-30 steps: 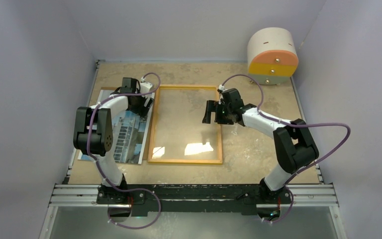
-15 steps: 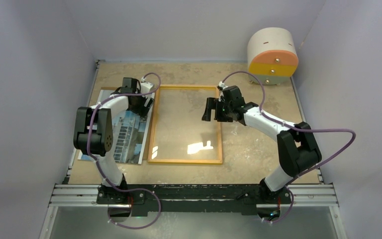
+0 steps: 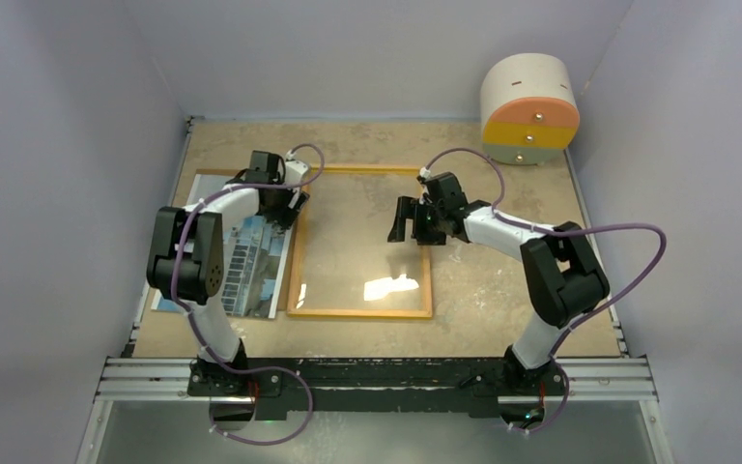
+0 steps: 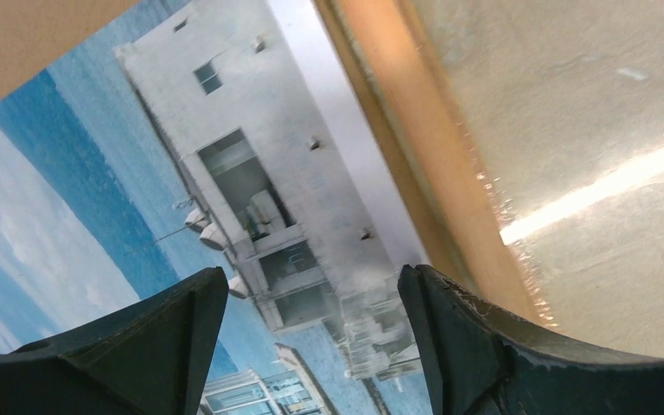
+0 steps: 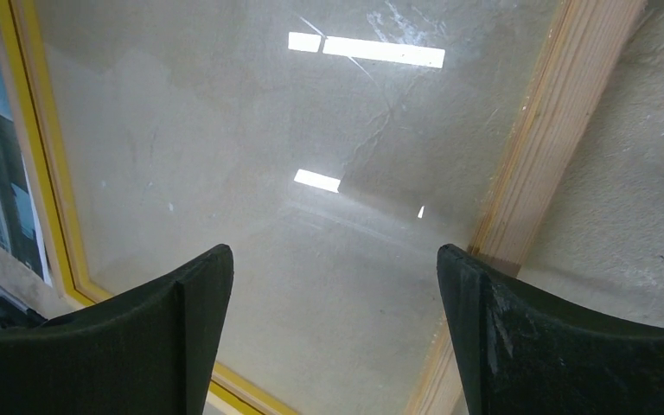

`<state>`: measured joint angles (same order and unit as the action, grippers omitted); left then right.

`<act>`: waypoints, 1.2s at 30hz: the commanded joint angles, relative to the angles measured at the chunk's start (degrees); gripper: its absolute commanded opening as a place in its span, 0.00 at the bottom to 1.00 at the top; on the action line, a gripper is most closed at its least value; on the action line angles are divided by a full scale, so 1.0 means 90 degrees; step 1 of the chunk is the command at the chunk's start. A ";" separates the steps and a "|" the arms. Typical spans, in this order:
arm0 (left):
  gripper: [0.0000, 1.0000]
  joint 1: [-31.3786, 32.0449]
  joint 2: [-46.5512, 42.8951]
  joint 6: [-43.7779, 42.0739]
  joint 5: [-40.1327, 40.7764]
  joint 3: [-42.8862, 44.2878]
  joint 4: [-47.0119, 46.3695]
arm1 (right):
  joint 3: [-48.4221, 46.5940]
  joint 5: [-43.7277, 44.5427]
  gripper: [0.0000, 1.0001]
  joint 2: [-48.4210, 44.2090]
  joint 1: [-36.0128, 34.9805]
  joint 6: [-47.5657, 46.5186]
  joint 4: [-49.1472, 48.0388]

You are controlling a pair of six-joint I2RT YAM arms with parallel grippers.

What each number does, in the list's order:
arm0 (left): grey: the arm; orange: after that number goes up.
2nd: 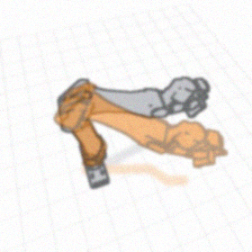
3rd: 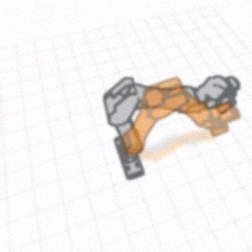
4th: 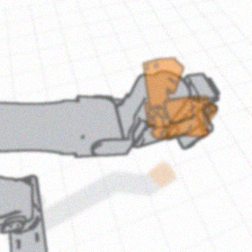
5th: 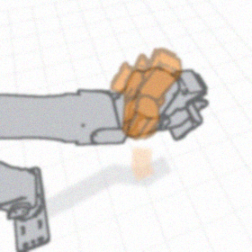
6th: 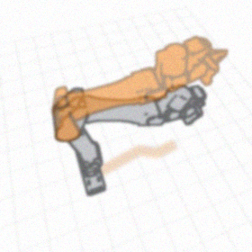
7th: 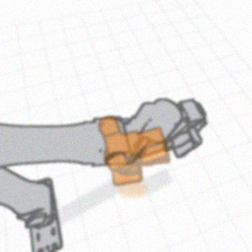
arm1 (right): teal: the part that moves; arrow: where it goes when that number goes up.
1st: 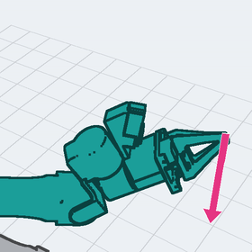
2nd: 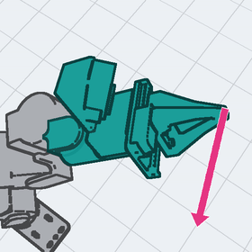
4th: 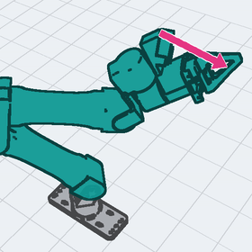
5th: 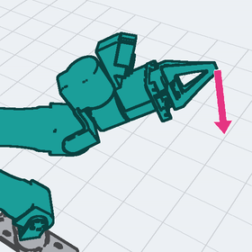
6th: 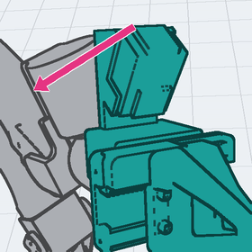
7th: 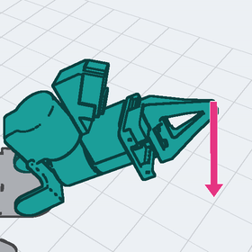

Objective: Put the photo into the frame
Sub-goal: Move the photo frame to the center of the board.

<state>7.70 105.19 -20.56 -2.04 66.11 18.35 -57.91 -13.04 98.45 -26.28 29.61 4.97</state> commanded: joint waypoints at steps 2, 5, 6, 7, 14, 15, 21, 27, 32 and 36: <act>0.80 0.0533 0.0309 0.0054 0.0146 0.0025 0.0187 | 0.0056 -0.0061 0.90 -0.0658 0.0127 0.0126 0.0000; 0.80 0.0671 0.0412 0.0090 0.0182 0.0140 0.0195 | 0.0238 -0.0106 0.91 -0.1006 0.0215 0.0191 0.0048; 0.80 0.0713 0.0442 0.0096 0.0195 0.0190 0.0196 | 0.0294 -0.0125 0.91 -0.1117 0.0240 0.0208 0.0072; 0.80 0.0759 0.0468 0.0094 0.0206 0.0240 0.0202 | 0.0354 -0.0140 0.91 -0.1242 0.0260 0.0218 0.0093; 0.80 0.1255 0.0686 0.0130 0.0208 0.0710 0.0393 | 0.0462 -0.0193 0.99 -0.2059 0.0284 0.0303 0.0212; 0.80 0.1321 0.0697 0.0145 0.0216 0.0767 0.0421 | 0.0429 -0.0199 0.99 -0.2129 0.0284 0.0348 0.0219; 0.81 0.1266 0.0301 0.0059 -0.0328 0.1064 0.0757 | 0.0366 -0.0803 0.99 -0.2033 0.0274 0.0970 -0.0824; 0.81 -0.0283 -0.0051 -0.0144 -0.0713 0.2114 0.1575 | -0.1499 0.0250 0.99 -0.0742 -0.0773 0.0794 -0.0270; 0.81 -0.1516 -0.0103 -0.0674 0.0307 0.2345 0.1308 | -0.3009 0.0603 0.97 0.0704 -0.1697 0.0847 -0.0011; 0.77 -0.2270 0.0109 -0.0937 0.1587 0.2289 0.0642 | -0.4072 0.0752 0.94 0.1739 -0.2244 0.0912 0.0255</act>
<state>-8.60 106.37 -24.93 1.17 86.46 28.21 -86.94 -9.56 108.03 -42.57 36.73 3.75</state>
